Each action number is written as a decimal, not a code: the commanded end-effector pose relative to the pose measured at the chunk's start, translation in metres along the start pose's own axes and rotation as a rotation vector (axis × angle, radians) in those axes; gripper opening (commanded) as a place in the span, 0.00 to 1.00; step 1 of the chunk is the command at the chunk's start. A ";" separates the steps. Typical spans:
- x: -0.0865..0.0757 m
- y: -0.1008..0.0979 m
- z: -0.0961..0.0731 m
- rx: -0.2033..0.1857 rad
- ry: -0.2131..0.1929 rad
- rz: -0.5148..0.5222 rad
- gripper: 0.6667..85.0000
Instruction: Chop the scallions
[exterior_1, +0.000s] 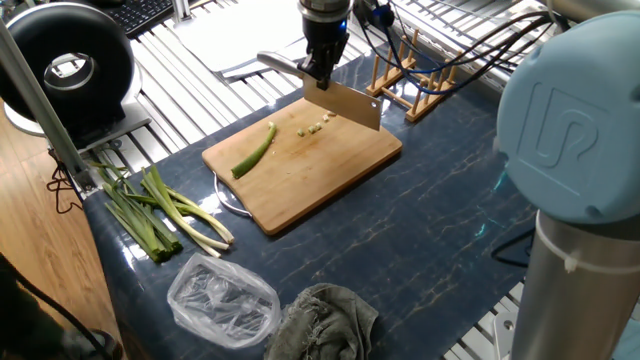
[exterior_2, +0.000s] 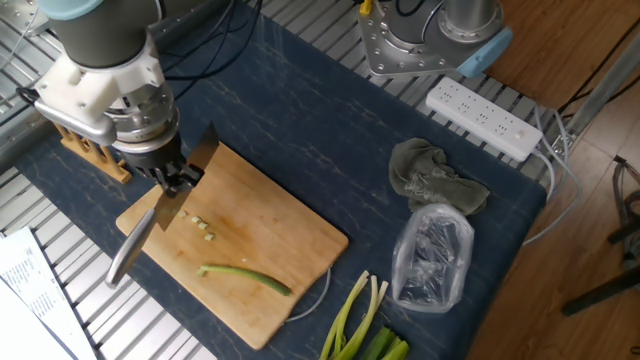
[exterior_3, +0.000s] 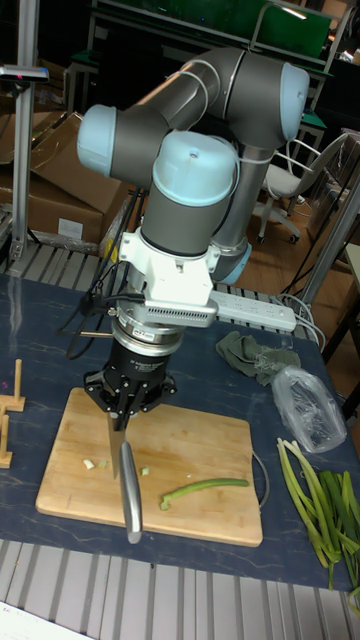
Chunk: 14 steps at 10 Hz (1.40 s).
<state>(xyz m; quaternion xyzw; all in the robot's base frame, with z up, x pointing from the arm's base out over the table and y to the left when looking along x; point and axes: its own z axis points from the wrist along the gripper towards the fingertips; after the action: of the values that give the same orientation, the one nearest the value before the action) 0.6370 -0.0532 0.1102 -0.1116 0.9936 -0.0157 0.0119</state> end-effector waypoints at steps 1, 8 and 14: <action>-0.001 0.005 -0.001 -0.026 -0.005 0.011 0.01; -0.006 0.013 -0.003 -0.044 -0.010 -0.014 0.01; -0.078 0.083 -0.013 -0.053 -0.009 -0.014 0.01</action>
<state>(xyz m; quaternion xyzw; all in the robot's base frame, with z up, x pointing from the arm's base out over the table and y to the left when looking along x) 0.6767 0.0147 0.1215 -0.1181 0.9929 0.0018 0.0106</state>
